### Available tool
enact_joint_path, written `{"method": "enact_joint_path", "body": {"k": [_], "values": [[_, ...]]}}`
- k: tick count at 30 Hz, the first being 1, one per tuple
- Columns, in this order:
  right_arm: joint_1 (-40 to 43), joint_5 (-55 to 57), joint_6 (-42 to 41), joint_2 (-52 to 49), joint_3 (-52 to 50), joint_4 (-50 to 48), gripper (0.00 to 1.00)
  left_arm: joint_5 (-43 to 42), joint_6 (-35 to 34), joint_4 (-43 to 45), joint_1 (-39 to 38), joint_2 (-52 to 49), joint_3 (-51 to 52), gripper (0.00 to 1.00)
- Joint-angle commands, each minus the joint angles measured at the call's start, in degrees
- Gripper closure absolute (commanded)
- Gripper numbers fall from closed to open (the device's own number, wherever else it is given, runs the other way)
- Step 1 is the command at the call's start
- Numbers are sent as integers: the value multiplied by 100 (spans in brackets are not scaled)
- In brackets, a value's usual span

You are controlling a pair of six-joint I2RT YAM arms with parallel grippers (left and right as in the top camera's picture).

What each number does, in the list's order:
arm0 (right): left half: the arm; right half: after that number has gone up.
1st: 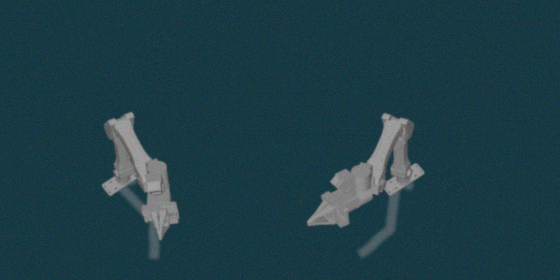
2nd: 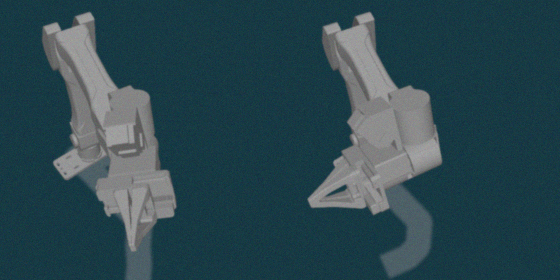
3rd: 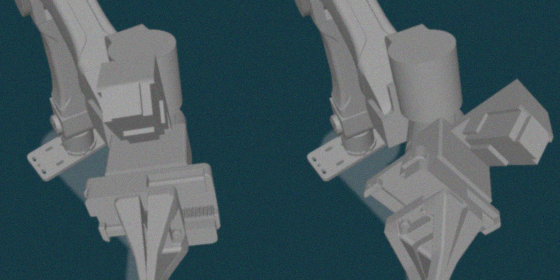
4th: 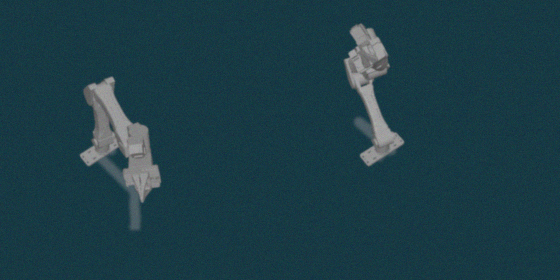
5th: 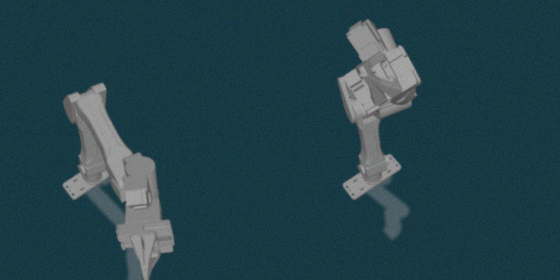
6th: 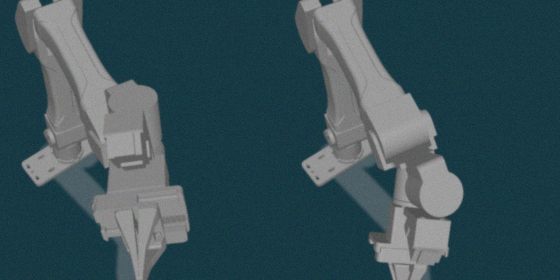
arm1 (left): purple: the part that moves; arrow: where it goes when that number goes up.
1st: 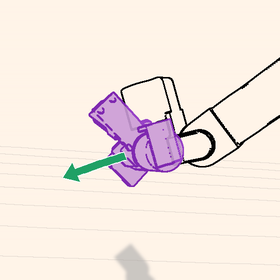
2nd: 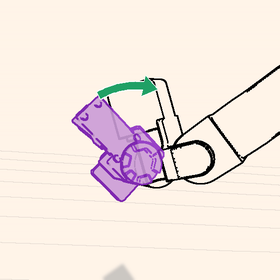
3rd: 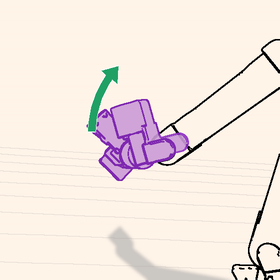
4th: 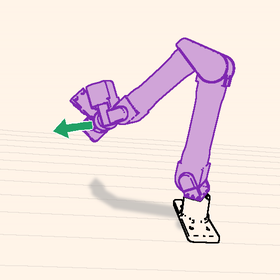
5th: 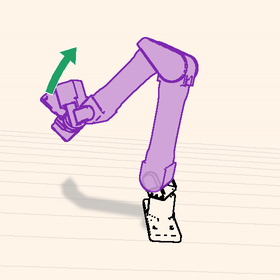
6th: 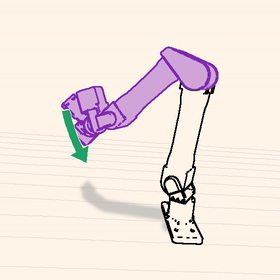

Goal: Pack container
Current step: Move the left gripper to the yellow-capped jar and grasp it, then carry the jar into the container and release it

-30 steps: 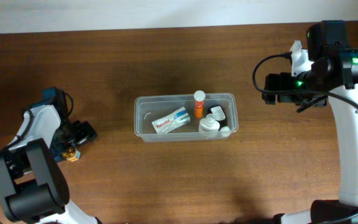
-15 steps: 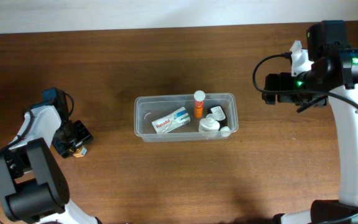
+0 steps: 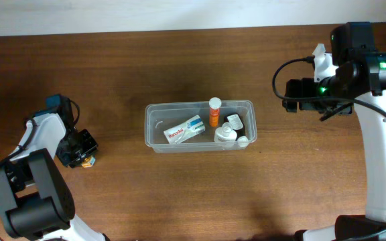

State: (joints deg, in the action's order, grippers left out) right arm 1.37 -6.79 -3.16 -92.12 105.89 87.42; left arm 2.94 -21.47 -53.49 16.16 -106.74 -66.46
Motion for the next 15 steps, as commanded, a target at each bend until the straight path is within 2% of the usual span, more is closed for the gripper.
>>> {"method": "enact_joint_path", "body": {"k": [1, 8, 10, 11, 15], "values": [[15, -9, -7, -20, -35, -2, 5, -61, 11, -129, -26, 260, -308, 67], [15, -9, -7, -20, -35, -9, 5, -74, 48, -319, -647, 1115, -984, 68], [15, -9, -7, -20, -35, -20, 5, -85, 81, -313, -1047, 1410, -1204, 69], [15, -9, -7, -20, -35, -24, 5, -85, 162, -295, -1239, 1517, -1292, 73], [15, -9, -7, -20, -35, -37, 5, -31, 824, -44, -2284, 1843, -1506, 77]]}}
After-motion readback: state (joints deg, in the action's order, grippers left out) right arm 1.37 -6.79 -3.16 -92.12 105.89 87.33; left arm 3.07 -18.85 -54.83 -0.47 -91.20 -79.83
